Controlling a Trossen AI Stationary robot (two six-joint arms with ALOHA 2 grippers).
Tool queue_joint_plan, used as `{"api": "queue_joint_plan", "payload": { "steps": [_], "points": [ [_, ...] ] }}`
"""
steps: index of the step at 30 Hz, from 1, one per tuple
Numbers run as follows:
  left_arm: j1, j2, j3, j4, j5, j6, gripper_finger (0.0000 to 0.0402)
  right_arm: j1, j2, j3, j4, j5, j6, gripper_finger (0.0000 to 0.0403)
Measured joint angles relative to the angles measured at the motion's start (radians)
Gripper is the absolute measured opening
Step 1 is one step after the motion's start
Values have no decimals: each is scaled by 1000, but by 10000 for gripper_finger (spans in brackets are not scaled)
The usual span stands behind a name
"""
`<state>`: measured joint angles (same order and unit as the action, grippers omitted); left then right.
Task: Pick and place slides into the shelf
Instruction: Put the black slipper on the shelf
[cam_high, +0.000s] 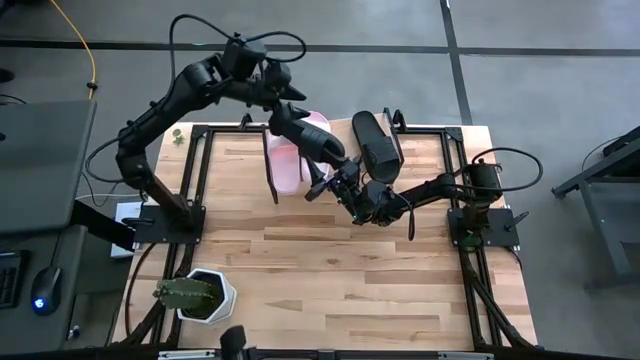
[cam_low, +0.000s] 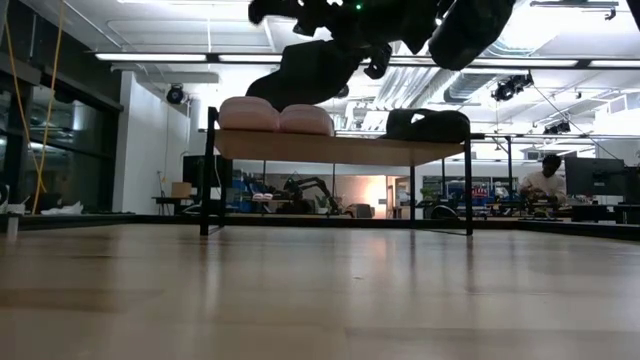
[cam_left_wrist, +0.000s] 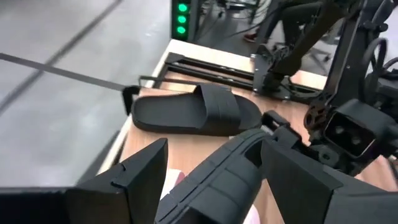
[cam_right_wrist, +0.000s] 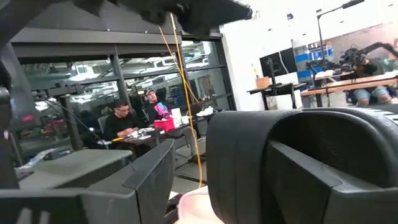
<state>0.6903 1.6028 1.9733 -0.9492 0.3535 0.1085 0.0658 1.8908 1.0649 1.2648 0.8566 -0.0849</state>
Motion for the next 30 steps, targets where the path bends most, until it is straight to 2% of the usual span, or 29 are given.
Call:
{"api": "queue_joint_plan", "payload": {
  "steps": [4,10,18,25,30],
  "points": [
    [63,0,-65,34,101,0,246,-4,0,0,4,15,-35,232],
    [111,-3,-107,26,231,-4,246,-8,0,0,18,127,-135,232],
    [108,-5,-185,-9,304,-23,246,-7,0,0,41,101,-141,232],
    [108,-5,-254,-35,313,13,246,-7,0,0,40,93,-148,232],
    [108,-5,-297,3,350,18,246,-7,0,0,38,92,-152,232]
  ]
}}
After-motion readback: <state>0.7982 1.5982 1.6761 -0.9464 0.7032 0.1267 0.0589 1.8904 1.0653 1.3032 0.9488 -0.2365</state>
